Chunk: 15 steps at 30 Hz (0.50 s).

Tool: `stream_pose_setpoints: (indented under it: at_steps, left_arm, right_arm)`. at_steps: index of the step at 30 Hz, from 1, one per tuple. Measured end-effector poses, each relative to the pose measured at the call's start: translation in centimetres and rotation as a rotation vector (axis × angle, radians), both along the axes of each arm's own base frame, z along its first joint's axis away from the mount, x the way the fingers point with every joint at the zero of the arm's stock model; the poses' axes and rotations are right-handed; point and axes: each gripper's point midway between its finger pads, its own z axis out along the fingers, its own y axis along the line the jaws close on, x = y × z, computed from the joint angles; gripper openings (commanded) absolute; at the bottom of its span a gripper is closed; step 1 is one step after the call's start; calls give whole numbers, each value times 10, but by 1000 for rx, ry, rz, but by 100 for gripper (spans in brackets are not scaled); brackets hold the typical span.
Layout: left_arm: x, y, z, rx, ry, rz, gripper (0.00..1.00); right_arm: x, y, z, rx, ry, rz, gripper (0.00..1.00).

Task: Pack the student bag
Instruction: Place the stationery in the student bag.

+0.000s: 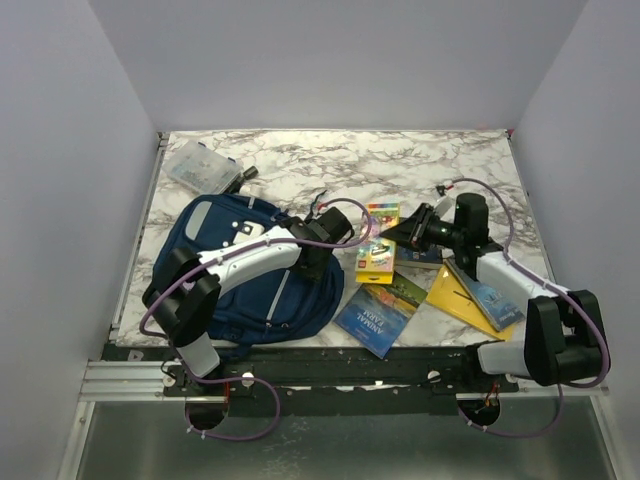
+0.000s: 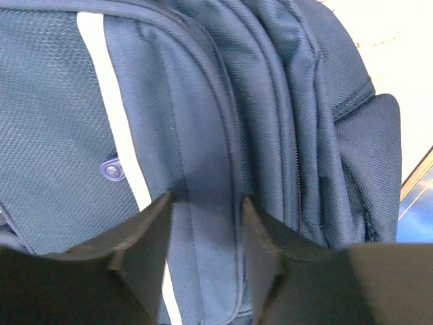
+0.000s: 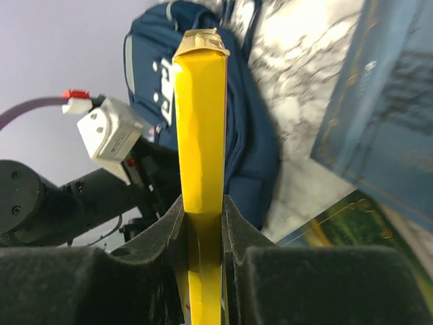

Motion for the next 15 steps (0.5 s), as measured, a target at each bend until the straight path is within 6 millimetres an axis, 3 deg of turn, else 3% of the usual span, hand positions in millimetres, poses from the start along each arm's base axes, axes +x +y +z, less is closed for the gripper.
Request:
stream_pose_setpoints:
  at_steps: [2,7,11,15]
  left_arm:
    - [-2,-2,-5,10,6,3,21]
    - [-1,2,-2,34,-16,8,0]
    - [2,11,11,56,-63,20,0]
    - [3,21,40,46,-127,13,0]
  right_arm:
    - [-11,15,-2,13,7,34,5]
    - [-45,51,-4,47,35,130,5]
    - [-50,59,5,68,20,134,4]
    - [-51,65,10,92,7,118,3]
